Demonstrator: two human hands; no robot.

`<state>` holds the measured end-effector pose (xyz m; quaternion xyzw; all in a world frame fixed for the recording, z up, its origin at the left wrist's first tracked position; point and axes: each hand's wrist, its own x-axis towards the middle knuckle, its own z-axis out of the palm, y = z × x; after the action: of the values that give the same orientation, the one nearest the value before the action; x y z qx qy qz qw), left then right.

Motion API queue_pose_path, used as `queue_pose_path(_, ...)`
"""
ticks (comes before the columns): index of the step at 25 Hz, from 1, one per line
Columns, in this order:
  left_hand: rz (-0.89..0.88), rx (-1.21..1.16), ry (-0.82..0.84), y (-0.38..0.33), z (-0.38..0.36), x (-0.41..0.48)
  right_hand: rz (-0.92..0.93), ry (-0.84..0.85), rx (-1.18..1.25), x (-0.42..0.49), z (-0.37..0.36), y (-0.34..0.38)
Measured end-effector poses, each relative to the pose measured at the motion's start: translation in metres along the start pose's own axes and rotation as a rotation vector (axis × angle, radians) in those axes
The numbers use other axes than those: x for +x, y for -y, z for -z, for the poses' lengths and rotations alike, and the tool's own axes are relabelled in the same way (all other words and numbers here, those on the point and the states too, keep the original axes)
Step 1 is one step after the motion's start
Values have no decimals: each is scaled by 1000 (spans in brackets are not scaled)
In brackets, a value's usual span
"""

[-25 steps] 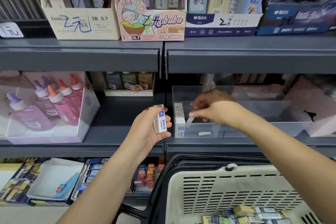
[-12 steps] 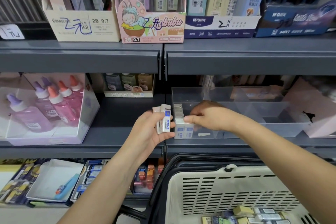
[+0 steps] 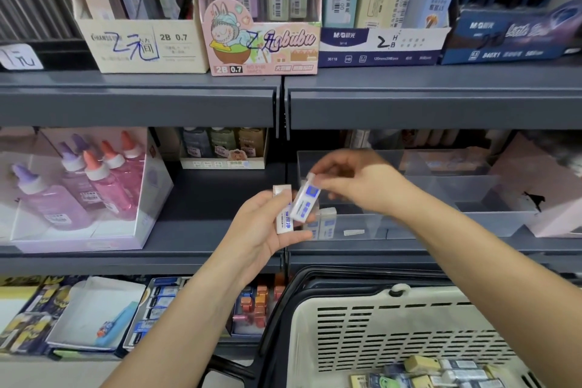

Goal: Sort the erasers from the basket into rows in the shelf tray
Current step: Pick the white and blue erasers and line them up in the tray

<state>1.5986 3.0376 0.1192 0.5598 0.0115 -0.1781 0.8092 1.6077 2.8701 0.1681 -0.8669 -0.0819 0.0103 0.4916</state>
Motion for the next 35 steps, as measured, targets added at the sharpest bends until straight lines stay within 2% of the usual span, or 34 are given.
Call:
queue_pose_path(3, 2, -22, -98, -2, 4, 3, -29, -142, 24, 5, 22, -4)
queue_pose_path(5, -22, 54, -116, 0, 7, 4, -69, -152, -173, 7, 26, -11)
queue_pose_path(8, -60, 152, -133, 3, 8, 6, -131, -56, -372, 7, 12, -24)
queue_pose_path(12, -82, 147, -135, 5, 9, 7, -144, 84, -438, 6, -1, -35)
queue_pose_path(16, -52, 146, -129, 8, 7, 10, -146, 158, -483, 6, 1, -34)
queue_pose_path(20, -113, 230, -82, 9, 9, 10, -138, 194, -523, 4, 3, -32)
queue_pose_path(23, -131, 214, -36, 8, 10, 9, -84, -11, -390, 5, 1, -23)
queue_pose_path(25, -127, 198, -1, 7, 9, 9, -50, -76, -238, 5, -4, -15)
queue_pose_path(28, -130, 234, 106, 8, 7, 7, 17, 31, -174, 4, -13, -6)
queue_pose_path(30, -152, 259, 78, 10, 9, 7, 14, 58, -109, 3, -8, -2)
queue_pose_path(33, -215, 515, -128, 15, 15, 12, -54, -75, 47, 8, 15, -4)
queue_pose_path(35, -197, 763, -118, 22, 13, 15, -78, -149, -80, 13, 23, -13)
